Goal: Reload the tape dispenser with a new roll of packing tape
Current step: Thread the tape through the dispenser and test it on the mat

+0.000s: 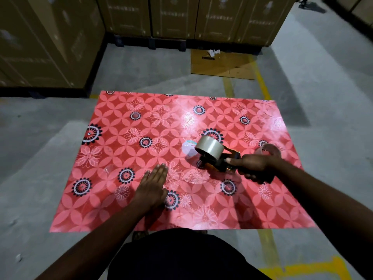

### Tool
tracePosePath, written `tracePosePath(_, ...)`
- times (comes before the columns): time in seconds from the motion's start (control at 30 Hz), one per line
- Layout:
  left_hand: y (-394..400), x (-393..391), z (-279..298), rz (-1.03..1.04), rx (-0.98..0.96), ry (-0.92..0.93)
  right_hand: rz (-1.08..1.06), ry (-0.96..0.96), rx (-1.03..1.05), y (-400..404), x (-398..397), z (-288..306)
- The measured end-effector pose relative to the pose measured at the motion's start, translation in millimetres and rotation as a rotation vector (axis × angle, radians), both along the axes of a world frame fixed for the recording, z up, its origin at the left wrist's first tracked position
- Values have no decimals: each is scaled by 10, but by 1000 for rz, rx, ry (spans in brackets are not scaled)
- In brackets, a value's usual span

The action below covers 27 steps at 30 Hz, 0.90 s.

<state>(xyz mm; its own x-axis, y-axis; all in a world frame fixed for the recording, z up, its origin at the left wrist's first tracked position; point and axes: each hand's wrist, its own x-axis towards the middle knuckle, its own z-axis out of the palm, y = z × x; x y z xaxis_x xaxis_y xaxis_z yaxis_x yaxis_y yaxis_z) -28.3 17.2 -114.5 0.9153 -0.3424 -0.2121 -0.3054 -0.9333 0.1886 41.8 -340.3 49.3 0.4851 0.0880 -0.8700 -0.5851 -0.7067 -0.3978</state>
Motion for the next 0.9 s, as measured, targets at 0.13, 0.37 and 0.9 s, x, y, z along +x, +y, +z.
tracePosePath(0.13, 9, 21, 1, 42, -36, 4, 155, -534, -91, 218, -285, -316)
tracePosePath(0.37, 5, 57, 9, 80, -39, -9, 125, -847, -638, 804, -601, -951)
tracePosePath(0.9, 42, -32, -23, 123, -63, 13, -200, -710, -721, 1429, -576, -1175)
